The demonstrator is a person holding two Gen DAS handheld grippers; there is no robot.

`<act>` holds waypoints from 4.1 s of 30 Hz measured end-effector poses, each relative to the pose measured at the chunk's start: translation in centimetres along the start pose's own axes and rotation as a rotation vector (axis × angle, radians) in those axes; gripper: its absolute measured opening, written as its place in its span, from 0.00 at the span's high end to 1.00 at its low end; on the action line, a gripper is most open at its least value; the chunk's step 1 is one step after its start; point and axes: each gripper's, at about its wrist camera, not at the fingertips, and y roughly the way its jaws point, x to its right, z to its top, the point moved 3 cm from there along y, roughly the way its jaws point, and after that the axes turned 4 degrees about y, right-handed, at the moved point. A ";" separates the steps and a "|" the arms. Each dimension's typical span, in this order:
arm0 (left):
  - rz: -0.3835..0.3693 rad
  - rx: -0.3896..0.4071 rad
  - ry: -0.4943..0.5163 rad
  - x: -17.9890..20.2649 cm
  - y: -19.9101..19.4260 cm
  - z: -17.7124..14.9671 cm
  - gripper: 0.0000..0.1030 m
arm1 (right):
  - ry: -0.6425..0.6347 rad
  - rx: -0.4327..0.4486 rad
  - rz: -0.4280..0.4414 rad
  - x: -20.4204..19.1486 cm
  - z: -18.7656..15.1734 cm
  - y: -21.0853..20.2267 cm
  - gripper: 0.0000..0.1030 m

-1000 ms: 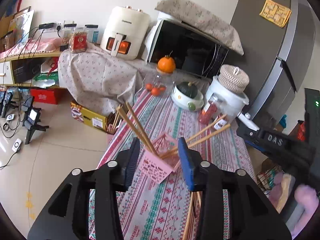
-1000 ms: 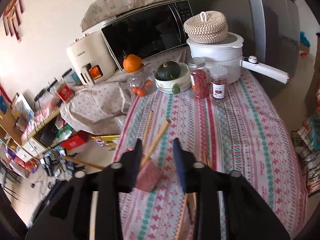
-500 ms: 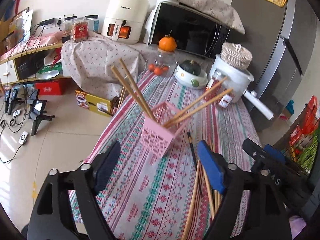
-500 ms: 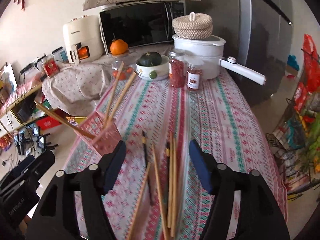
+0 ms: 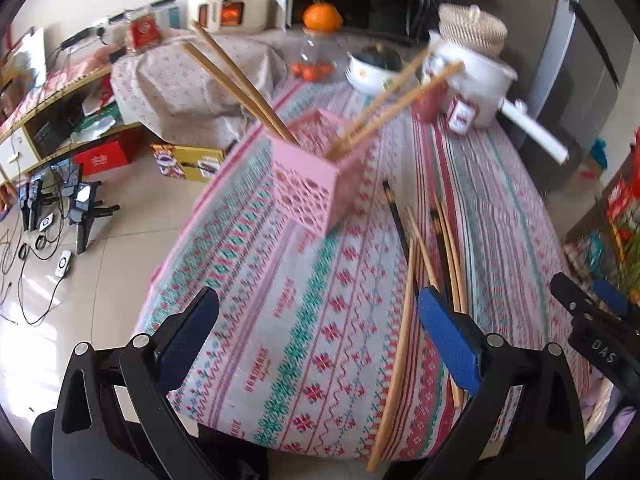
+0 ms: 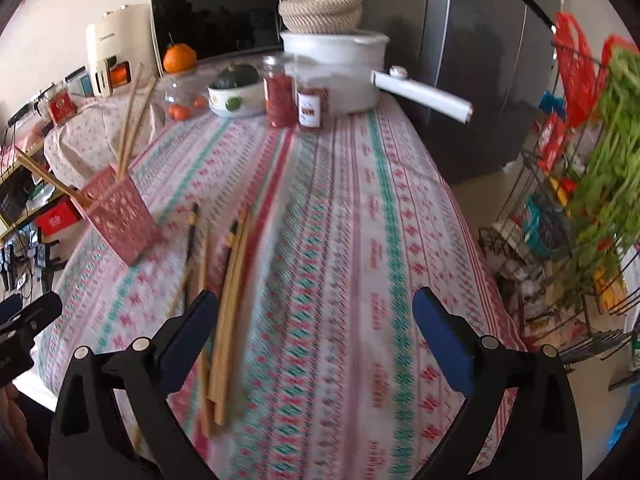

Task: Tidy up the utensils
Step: 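Withdraw both open tools from the pink holder toward the chopstick pile, then lower the left tool onto the pile and close on a bamboo chopstick, then close the right tool on another chopstick while the left tool lifts its chopstick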

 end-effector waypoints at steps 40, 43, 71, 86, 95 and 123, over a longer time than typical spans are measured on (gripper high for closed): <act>-0.136 -0.339 0.041 8.5 13.2 2.6 0.90 | 0.449 -0.368 0.373 7.6 -3.7 3.1 0.07; -0.155 -0.319 0.042 8.4 13.1 2.5 0.93 | 0.435 -0.383 0.367 7.3 -3.9 3.5 0.07; -0.464 -0.099 -0.038 0.7 3.8 -0.5 0.95 | 0.301 -0.456 0.199 -2.6 5.3 14.3 0.50; -0.493 -0.125 -0.042 0.1 3.5 -0.8 0.95 | 0.238 -0.464 0.110 -4.0 5.6 16.9 0.59; -0.489 -0.121 -0.041 -0.1 3.6 -0.7 0.95 | 0.035 -0.397 -0.029 -8.3 5.3 17.7 0.73; -0.394 0.119 -0.131 -3.9 -2.3 0.2 0.95 | 0.298 0.008 0.423 1.6 2.4 -1.9 0.94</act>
